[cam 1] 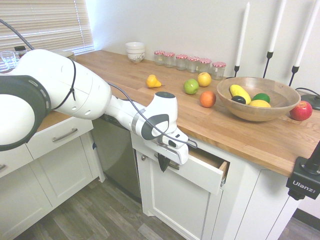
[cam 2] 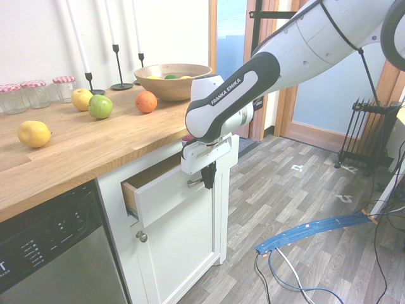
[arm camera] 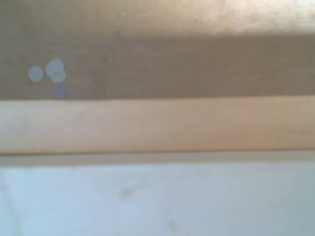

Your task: Close the drawer

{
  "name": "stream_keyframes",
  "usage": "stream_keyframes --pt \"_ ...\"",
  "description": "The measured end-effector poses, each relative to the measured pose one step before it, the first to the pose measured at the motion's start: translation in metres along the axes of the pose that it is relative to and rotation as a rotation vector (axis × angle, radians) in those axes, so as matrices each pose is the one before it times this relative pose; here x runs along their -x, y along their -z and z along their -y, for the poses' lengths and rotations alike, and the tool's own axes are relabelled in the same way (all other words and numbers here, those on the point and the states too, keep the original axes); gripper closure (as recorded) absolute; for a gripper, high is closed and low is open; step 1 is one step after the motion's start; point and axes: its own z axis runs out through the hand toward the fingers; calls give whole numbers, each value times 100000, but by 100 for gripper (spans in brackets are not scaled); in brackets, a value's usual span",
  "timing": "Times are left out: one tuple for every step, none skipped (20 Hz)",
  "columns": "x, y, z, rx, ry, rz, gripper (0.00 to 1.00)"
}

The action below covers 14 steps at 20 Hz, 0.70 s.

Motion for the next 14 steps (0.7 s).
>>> stream_keyframes --pt "-273 -31 53 -14 -149 -26 100" --pt "-218 -49 58 51 -102 58 100" --pt "-231 -29 64 -49 -102 -5 100" --pt "-207 -25 74 -32 -76 1 100" --pt "-183 -11 99 22 -22 38 100" --pt "-164 -2 108 -36 -2 -43 100" --pt "-137 4 107 72 13 87 100" --pt "-104 -29 88 212 72 163 100" --pt "-38 25 51 227 120 130 100" --pt "-1 -47 -14 374 95 247 100" --pt "-11 44 -9 245 51 183 100" --pt "-3 8 -1 157 42 114 100" --pt "3 15 0 135 42 101 100" --pt "-1 28 9 103 27 105 100"
